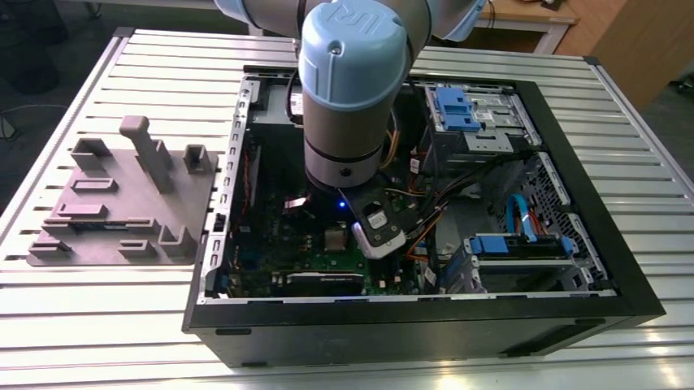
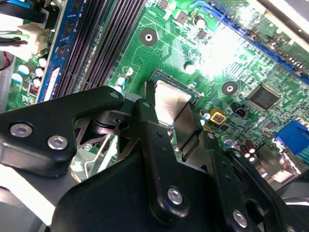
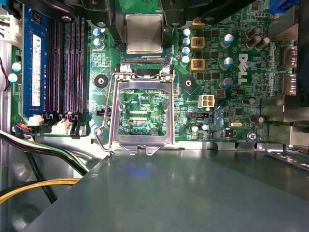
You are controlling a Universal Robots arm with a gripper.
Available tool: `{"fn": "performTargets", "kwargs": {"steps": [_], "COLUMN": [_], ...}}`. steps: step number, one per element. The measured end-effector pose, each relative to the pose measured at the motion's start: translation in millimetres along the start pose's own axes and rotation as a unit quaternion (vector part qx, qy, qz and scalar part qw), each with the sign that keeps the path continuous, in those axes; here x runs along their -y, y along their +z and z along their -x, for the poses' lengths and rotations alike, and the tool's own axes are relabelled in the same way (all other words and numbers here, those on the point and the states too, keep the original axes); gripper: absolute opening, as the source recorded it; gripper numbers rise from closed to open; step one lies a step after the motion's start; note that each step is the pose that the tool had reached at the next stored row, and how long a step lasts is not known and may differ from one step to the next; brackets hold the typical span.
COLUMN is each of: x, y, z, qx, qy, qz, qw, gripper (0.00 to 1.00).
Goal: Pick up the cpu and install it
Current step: 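Place the cpu into insertion slot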
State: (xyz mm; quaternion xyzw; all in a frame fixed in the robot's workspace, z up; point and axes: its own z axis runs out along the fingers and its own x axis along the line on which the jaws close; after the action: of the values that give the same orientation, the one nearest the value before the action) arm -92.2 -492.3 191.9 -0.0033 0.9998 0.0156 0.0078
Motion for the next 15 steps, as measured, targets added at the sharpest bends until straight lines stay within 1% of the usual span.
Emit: {"fn": "performTargets", "kwargs": {"steps": [6,7,11,15], "x": [0.0,0.0,0.0,0.0], "y": [-0.2,-0.5,-1.3,-1.3], "z": [0.0,0.0,0.0,0.2], "qx": [-0.0001,-0.0006,-0.0041,-0.0048], "qy": [0.0,0.0,0.0,0.0], "qz": [0.0,0.0,0.0001,0.0], "qw": [1.0,1.0,0.99999,0.99999], "gripper": [0.41,0.41,0.41,0.41]}}
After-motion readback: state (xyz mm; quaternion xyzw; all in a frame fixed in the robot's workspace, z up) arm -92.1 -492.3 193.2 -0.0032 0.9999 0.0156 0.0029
